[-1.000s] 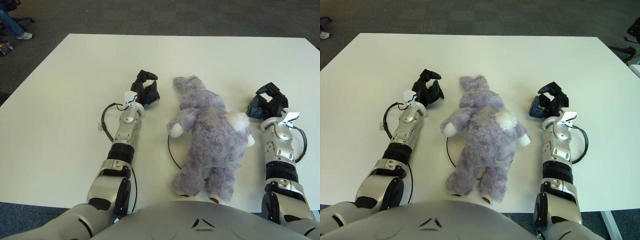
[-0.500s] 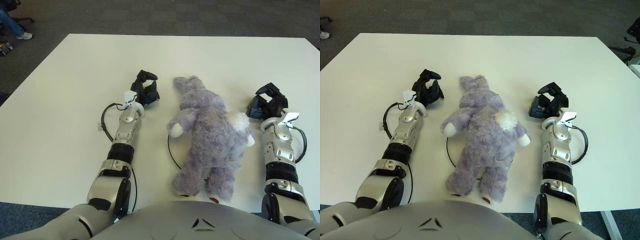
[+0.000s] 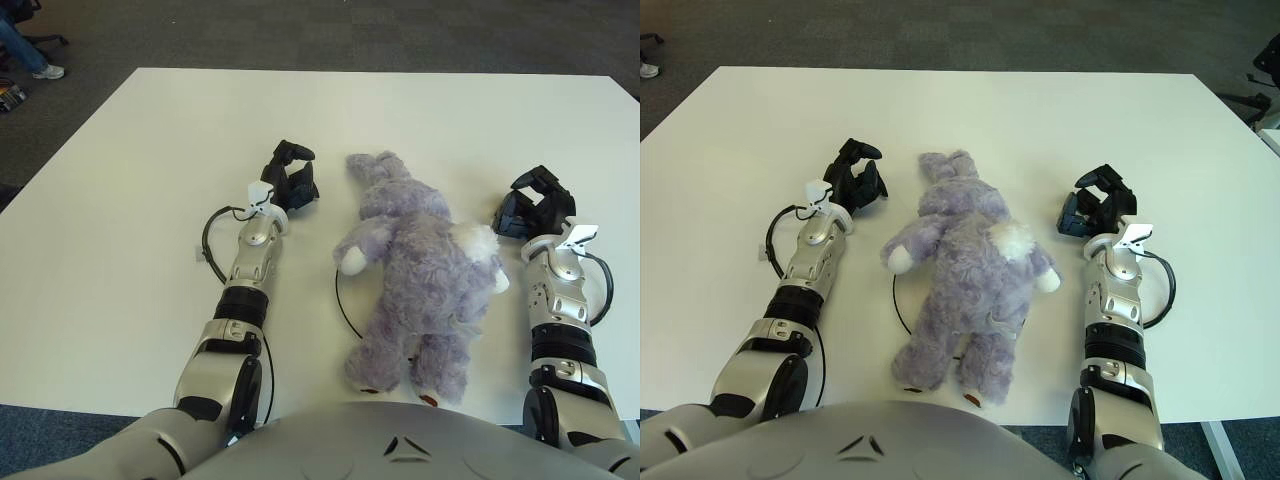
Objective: Put the doll into the plate.
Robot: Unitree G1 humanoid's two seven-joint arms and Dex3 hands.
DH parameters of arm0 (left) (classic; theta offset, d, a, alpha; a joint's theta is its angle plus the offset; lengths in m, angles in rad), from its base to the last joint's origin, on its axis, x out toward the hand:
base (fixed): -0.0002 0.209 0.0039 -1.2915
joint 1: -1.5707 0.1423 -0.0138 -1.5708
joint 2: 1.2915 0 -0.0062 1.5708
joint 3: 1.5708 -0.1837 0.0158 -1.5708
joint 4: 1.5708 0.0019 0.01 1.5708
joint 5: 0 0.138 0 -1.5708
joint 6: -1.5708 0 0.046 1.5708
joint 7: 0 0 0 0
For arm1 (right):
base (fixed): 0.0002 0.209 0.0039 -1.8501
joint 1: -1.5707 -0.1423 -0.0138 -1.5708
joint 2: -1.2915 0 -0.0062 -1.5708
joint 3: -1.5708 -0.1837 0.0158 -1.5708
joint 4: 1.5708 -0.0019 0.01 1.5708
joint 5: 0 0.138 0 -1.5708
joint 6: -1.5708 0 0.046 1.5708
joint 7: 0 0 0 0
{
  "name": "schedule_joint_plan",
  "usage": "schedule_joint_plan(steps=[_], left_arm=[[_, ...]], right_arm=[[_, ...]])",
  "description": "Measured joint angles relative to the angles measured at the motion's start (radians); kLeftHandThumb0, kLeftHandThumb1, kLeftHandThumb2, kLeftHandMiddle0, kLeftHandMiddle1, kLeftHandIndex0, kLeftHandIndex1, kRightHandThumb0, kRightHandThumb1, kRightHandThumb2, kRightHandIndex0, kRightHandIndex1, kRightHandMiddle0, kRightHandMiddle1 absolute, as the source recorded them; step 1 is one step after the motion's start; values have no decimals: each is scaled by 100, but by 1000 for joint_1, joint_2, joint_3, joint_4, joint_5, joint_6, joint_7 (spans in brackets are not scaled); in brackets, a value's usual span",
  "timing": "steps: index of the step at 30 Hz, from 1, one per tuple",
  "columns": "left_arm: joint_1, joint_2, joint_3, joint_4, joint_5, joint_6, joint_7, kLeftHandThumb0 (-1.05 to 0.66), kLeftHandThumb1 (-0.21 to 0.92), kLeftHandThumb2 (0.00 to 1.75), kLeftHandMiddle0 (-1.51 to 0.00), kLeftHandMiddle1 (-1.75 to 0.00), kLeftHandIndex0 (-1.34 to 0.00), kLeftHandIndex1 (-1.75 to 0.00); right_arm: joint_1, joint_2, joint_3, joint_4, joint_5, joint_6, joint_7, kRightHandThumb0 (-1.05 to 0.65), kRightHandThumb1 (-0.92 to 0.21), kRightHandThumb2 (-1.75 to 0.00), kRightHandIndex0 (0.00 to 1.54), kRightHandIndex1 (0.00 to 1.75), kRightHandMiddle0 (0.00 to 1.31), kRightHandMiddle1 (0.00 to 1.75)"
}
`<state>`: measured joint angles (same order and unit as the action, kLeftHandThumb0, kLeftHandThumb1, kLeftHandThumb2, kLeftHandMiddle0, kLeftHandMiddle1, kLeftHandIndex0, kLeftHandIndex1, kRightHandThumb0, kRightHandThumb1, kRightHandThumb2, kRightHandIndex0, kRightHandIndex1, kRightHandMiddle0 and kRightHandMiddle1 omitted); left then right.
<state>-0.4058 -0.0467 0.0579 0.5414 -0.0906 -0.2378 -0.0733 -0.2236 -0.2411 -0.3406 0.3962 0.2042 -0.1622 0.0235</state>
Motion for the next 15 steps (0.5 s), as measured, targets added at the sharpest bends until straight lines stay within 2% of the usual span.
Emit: schedule_joint_plan(steps=[15], left_arm=[[-12, 1, 6, 19, 0, -5, 1, -40, 60, 96, -89, -175, -39, -175]], right_arm=[[-6, 0, 6, 27, 0, -18, 0, -1, 0, -166, 88, 168, 61, 175]])
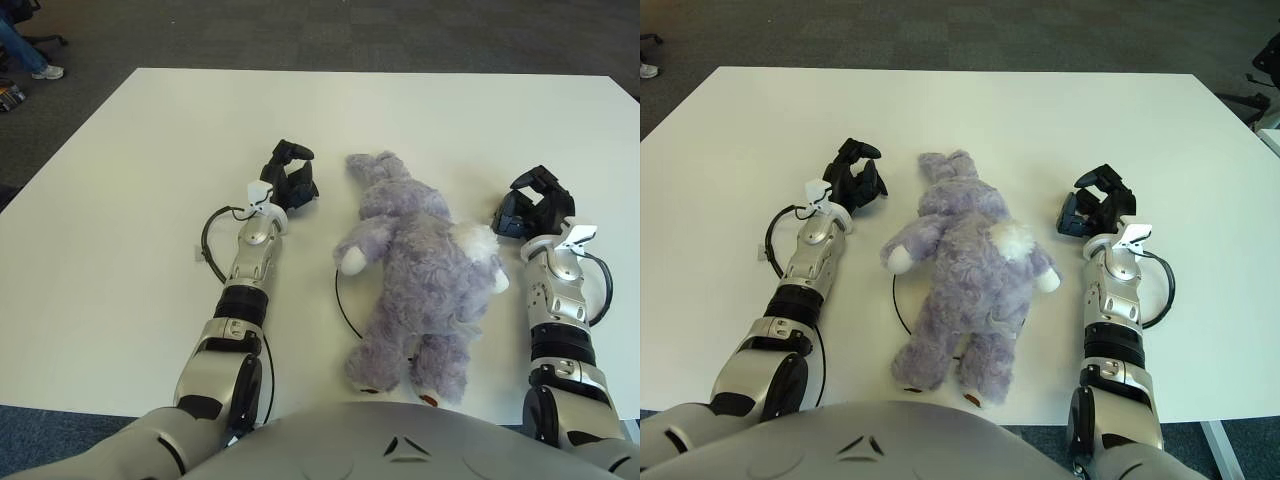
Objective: Put the doll into the plate.
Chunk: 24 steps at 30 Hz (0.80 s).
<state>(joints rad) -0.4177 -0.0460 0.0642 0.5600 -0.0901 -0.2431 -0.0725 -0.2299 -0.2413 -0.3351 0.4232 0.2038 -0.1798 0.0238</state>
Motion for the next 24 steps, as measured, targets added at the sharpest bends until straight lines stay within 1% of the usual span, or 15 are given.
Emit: schedule_joint_plan(steps=[16, 24], left_arm=[[-5, 0, 0, 13, 1, -18, 2, -40, 60, 95, -90, -175, -39, -175], [-8, 0, 0, 29, 1, -33, 2, -40, 60, 95, -88, -175, -39, -175]], right_arm=[[-12, -2, 0, 21, 0, -10, 9, -1, -1, -167, 87, 171, 60, 175], [-17, -3, 0, 31, 0, -16, 8, -1, -1, -166, 87, 169, 60, 175]])
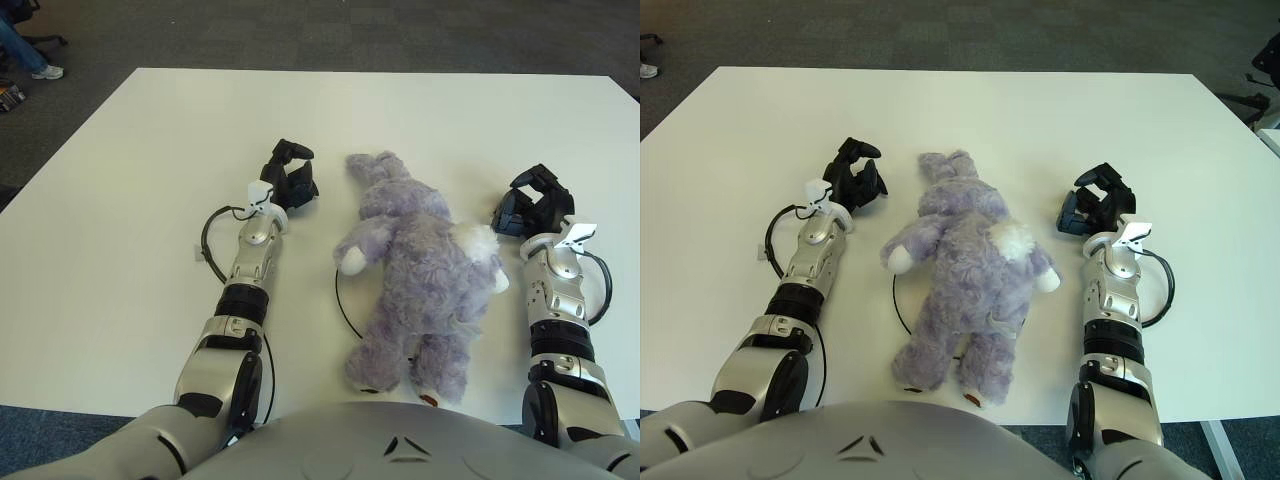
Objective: Put the doll into the plate.
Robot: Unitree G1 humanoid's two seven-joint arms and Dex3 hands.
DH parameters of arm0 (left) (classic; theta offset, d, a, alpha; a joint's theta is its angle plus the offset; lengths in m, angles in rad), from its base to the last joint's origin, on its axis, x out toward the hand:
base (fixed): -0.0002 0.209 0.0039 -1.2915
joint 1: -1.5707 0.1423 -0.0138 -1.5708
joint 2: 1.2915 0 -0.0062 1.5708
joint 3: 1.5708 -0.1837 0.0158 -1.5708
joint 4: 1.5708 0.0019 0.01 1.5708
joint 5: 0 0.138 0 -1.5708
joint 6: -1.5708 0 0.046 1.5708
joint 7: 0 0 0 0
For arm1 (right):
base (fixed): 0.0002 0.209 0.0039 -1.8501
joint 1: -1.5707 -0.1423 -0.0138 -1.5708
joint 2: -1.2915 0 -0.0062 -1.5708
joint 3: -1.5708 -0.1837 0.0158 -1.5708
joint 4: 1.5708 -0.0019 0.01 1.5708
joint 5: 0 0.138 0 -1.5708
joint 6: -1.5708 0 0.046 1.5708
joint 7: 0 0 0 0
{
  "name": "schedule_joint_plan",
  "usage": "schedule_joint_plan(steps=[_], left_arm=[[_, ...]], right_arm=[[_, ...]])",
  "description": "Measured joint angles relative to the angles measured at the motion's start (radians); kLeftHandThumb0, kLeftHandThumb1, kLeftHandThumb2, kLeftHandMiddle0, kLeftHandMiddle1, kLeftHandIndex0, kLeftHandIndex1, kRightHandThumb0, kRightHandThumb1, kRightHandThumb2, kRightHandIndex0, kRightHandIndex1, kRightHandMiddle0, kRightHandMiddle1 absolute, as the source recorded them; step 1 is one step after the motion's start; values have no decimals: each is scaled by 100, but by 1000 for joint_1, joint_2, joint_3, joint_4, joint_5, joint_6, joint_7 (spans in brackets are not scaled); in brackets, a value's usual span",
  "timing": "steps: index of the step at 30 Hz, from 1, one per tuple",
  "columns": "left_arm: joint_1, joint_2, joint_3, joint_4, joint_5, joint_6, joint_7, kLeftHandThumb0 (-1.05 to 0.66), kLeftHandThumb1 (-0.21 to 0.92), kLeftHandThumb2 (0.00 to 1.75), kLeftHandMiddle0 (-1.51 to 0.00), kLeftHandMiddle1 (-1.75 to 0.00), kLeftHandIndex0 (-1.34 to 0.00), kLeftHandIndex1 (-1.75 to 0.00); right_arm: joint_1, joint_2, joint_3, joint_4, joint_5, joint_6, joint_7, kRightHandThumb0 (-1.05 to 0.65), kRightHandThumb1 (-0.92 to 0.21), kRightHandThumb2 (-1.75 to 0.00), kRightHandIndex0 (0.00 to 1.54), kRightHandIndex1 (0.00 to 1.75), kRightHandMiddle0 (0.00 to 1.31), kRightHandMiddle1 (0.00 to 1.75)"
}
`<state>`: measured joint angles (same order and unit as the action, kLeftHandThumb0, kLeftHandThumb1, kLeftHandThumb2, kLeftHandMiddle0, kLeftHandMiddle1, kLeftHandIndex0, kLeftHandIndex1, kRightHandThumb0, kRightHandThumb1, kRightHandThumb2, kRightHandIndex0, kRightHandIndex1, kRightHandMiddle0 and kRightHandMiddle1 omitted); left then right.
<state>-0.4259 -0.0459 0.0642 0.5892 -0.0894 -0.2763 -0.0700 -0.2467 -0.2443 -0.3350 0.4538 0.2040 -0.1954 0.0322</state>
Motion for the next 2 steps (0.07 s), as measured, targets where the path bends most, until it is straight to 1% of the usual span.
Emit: schedule_joint_plan(steps=[2], left_arm=[[0, 0, 0, 1, 0, 0, 0, -40, 60, 95, -87, -175, -39, -175]], right_arm=[[-1, 0, 0, 1, 0, 0, 0, -1, -1, -166, 88, 168, 60, 175]])
